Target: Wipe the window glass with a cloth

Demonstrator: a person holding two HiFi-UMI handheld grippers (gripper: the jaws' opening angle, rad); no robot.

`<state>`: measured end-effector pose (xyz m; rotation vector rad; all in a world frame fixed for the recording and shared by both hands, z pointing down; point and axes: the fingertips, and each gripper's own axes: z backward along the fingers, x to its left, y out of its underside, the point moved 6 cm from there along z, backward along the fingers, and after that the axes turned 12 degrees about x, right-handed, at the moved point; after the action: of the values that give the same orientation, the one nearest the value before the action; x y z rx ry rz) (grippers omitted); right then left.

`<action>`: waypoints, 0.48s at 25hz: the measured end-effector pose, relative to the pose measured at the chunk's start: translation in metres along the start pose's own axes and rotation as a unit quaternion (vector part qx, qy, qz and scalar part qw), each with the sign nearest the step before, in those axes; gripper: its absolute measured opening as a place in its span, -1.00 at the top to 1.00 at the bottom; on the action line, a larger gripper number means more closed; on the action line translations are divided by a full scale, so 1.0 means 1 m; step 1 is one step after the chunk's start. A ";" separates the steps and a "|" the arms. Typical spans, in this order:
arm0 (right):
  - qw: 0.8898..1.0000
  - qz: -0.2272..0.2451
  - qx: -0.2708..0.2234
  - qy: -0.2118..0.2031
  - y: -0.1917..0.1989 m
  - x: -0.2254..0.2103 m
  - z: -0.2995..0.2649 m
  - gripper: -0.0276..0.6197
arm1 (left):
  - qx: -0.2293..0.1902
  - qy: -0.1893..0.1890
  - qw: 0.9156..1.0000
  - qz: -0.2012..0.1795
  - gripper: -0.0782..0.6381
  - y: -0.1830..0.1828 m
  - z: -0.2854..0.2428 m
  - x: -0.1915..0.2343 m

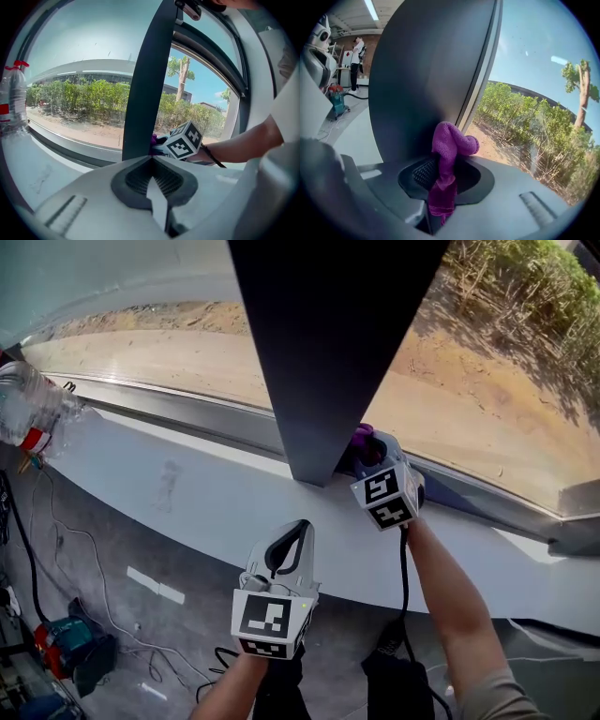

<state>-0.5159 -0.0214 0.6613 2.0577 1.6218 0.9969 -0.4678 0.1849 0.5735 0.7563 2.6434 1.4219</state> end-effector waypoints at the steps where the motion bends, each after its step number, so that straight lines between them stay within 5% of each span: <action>1: 1.000 0.011 0.008 0.001 0.002 0.002 -0.004 0.60 | 0.001 -0.001 1.000 0.002 0.78 0.003 -0.002 0.000; 12: 0.996 0.075 0.041 0.012 0.014 -0.002 -0.004 0.60 | 0.017 0.006 1.000 0.011 0.78 0.008 -0.010 -0.010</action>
<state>-0.5086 -0.0279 0.6725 2.2594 1.5622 1.0231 -0.4586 0.1766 0.5837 0.7849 2.6832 1.3957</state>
